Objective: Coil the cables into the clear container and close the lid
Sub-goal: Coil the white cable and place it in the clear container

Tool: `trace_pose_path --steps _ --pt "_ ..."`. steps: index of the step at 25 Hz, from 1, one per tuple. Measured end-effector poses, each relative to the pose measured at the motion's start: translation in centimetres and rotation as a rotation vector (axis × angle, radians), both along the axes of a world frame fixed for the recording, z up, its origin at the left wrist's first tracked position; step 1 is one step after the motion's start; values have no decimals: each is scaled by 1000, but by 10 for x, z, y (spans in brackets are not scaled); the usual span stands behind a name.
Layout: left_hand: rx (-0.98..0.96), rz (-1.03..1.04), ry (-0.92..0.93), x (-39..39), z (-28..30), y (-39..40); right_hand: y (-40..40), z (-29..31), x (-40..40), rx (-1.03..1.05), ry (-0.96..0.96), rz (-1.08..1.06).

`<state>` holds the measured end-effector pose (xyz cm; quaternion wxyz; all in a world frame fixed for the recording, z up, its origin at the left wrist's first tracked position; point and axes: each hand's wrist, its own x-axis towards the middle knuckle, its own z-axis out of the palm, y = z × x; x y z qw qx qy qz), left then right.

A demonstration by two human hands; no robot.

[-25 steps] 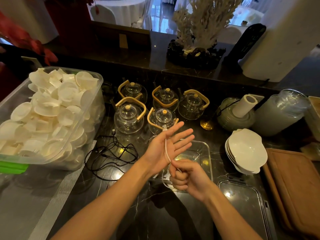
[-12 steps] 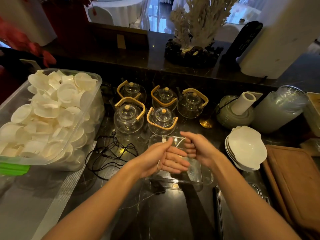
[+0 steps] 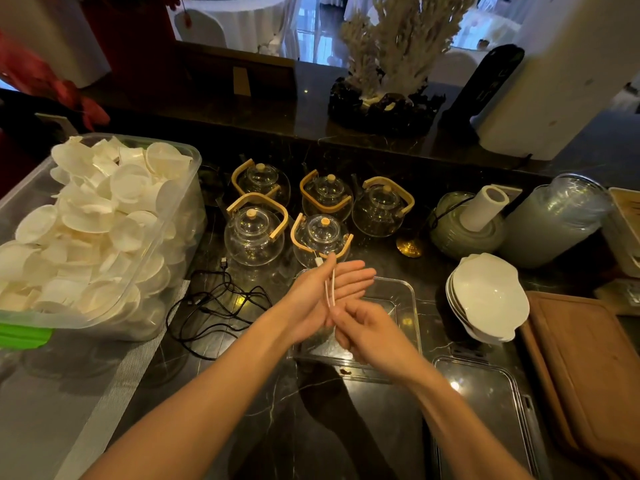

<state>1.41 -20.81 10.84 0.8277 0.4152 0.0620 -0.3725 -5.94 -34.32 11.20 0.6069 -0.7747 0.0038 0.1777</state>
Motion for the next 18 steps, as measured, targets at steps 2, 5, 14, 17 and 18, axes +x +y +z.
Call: trace_pose_path --steps 2,5,14,17,18 --pt "-96 64 23 1 6 -6 0 -15 -11 75 102 -63" --pt "-227 56 89 1 9 -6 -13 -31 -12 47 188 -97" --pt "-59 -396 -31 -7 -1 14 -69 -12 37 71 359 45" --pt "314 -352 -111 -13 -9 5 -59 8 53 -73 257 -52" --pt "381 -288 -119 -14 -11 1 -51 15 54 -149 189 -72"
